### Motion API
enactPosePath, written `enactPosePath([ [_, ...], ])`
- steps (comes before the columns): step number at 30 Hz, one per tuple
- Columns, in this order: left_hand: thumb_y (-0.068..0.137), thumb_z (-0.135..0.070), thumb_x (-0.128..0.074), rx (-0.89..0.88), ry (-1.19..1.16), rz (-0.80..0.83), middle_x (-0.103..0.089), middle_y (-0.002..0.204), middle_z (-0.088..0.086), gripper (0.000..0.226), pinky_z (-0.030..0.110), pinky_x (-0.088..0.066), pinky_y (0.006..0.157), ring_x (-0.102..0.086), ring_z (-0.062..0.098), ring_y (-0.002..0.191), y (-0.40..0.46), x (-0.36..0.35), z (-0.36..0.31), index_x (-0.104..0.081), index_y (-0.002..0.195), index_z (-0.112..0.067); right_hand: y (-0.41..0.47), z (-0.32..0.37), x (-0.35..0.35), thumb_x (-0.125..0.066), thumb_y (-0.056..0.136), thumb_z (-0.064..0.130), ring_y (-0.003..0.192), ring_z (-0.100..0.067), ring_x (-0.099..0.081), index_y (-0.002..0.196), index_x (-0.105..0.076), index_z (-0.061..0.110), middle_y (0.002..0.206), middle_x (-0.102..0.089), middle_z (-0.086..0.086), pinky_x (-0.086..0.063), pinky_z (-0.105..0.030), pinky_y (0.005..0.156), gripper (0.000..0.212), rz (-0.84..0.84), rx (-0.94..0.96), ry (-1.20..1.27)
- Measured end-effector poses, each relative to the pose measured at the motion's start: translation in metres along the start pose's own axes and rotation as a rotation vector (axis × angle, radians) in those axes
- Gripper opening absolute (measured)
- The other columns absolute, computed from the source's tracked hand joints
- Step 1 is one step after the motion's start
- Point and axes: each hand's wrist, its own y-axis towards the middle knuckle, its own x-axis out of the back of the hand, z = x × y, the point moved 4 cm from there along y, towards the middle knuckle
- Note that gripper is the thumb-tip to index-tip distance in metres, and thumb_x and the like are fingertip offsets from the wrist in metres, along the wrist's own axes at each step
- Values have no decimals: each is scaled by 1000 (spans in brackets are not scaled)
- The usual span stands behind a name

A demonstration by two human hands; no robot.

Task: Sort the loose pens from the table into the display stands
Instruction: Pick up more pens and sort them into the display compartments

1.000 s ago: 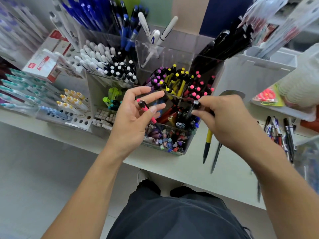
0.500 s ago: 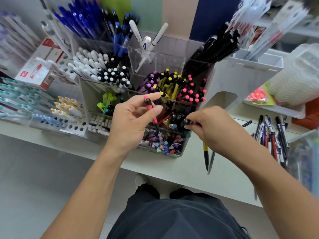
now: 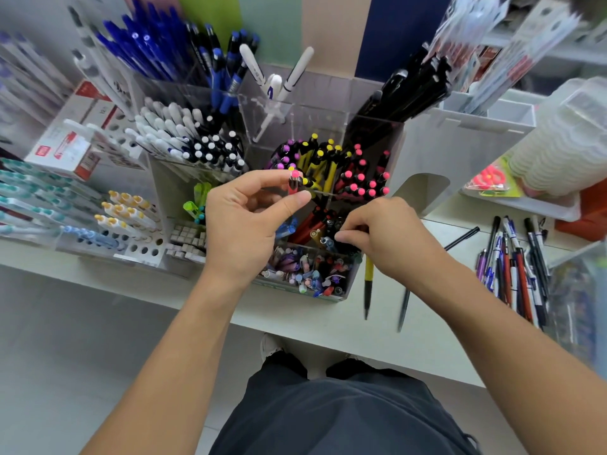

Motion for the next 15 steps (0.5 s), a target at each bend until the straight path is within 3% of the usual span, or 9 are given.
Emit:
enactPosePath([
  [4,77,-8,-85,-71,-53,12,-75,86,4,24,33,-58,77,-72,21,79,4,-2,-12,-73,97,-13,-10,-4,7,-69,94,34,76,-13,-65,89,-79,17,78,-72,4,-53,-30,73,21,-98,78,31],
  [6,74,-6,-86,-101,-83,27,-76,86,0,28,29,-58,78,-73,19,81,6,-8,-22,-71,97,-13,-23,-2,33,-74,89,33,62,-5,-60,94,-79,21,69,-68,8,-47,-17,61,14,-251,126,221],
  [8,73,-2,-85,-137,-134,63,-76,86,1,30,30,-59,78,-74,20,81,10,-19,-35,-69,98,-11,-36,0,65,-77,85,32,49,-6,-52,104,-76,25,63,-64,4,-38,-12,50,20,-338,171,431],
  [11,75,3,-83,-231,-187,161,-76,89,4,31,34,-59,80,-75,23,84,19,-42,-57,-70,101,-9,-42,10,95,-79,85,32,52,-5,-52,109,-73,30,64,-64,6,-39,-11,54,25,-362,290,401],
  [15,76,4,-82,-342,-137,271,-77,91,-6,41,27,-58,81,-75,14,87,31,-69,-83,-69,111,-13,-34,14,109,-75,91,21,57,1,-55,94,-74,21,62,-59,21,-37,-7,56,3,-508,353,310],
])
